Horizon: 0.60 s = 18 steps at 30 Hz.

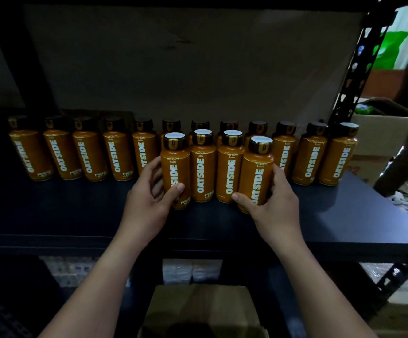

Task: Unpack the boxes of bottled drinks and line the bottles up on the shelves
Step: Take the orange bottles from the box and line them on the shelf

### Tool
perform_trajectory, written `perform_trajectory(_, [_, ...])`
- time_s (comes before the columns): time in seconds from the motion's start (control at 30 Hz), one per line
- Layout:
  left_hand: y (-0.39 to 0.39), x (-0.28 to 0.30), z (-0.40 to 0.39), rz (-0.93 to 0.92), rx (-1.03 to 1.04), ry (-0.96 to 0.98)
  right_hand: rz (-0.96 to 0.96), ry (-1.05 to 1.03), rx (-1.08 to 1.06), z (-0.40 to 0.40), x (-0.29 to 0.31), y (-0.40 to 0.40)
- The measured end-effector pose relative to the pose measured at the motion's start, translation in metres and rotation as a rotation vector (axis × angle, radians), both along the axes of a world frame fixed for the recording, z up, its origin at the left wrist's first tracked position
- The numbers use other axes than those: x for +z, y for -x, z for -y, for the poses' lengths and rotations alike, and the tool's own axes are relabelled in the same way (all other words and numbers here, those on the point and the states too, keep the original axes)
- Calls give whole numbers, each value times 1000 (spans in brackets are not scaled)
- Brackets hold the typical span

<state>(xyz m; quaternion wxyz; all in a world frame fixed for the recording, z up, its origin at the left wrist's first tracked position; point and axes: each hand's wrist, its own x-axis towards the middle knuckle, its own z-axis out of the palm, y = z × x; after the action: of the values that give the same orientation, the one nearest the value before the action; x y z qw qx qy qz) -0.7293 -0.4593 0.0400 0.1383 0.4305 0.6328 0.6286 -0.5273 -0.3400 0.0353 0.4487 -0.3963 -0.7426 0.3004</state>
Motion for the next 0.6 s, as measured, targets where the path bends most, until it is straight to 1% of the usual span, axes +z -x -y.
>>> perform_trajectory(0.47, [-2,0,2,20,-32,-21,11,-42,-5,-3,-4,1])
perform_trajectory(0.6, [-4,-1,6,24,25,-44,-2,-34,-39,2,-2,-3])
